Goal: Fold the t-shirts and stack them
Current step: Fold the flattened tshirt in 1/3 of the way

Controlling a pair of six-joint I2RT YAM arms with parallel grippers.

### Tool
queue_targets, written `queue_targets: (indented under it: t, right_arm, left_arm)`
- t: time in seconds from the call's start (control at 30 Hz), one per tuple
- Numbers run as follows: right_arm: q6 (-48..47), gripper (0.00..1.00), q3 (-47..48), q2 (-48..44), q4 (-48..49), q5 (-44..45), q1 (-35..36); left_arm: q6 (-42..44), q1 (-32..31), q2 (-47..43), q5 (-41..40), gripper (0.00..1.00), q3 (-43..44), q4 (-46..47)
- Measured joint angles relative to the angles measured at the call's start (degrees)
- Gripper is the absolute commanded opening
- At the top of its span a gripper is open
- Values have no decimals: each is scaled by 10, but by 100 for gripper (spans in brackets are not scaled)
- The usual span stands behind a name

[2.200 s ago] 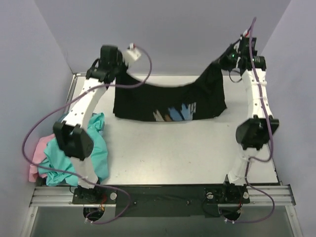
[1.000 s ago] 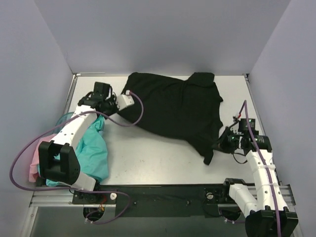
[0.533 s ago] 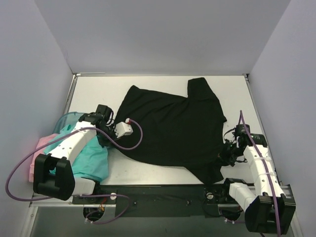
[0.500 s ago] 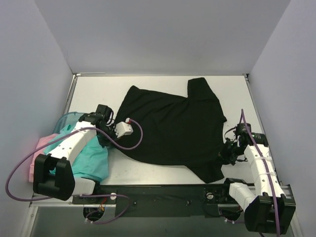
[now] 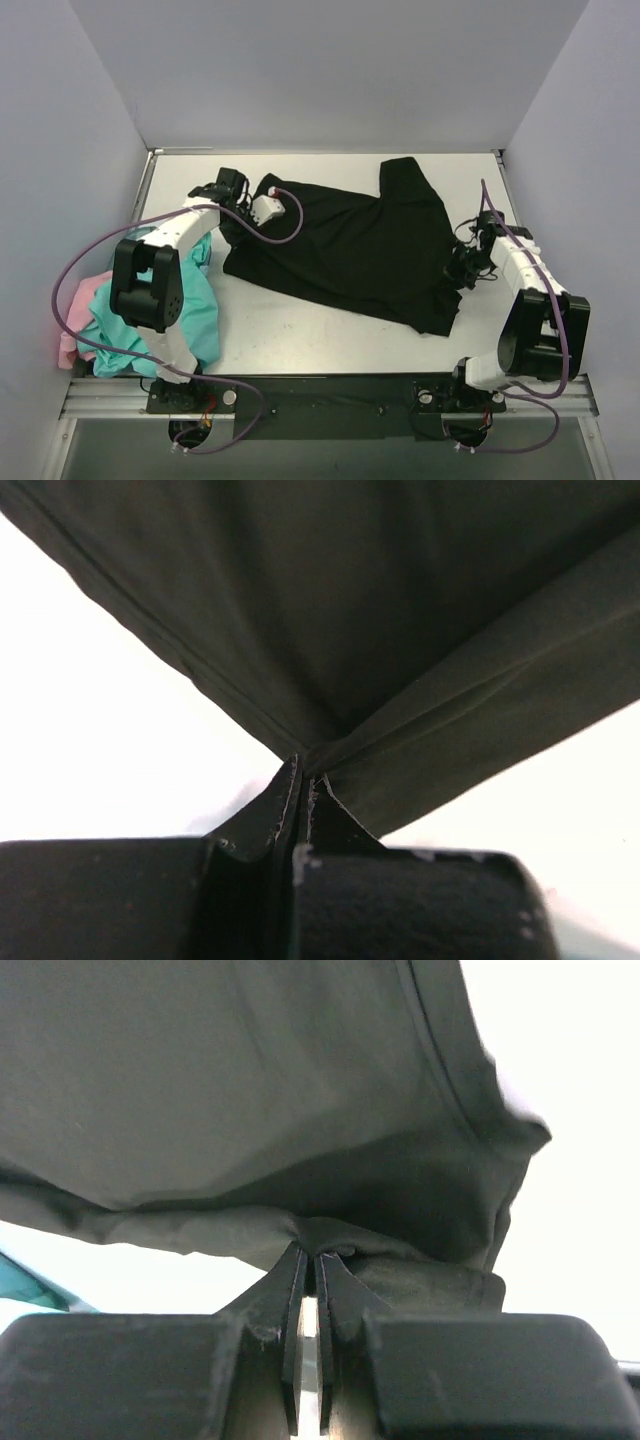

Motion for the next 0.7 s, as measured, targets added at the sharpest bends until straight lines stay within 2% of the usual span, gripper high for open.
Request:
queue_targets:
  t: [0.27,0.6,0.7]
  right_arm:
    - [-34,0,99,96,44,2,-12]
    - [-55,0,185,170,48,3,-14]
    - [-61,0,200,188,47,3,-9]
  left_arm:
    - [-16,3,68,-29,0,91,42]
    - [-31,10,122,-54,0,122,57]
    - [-32,10,129,-58,6,122,57]
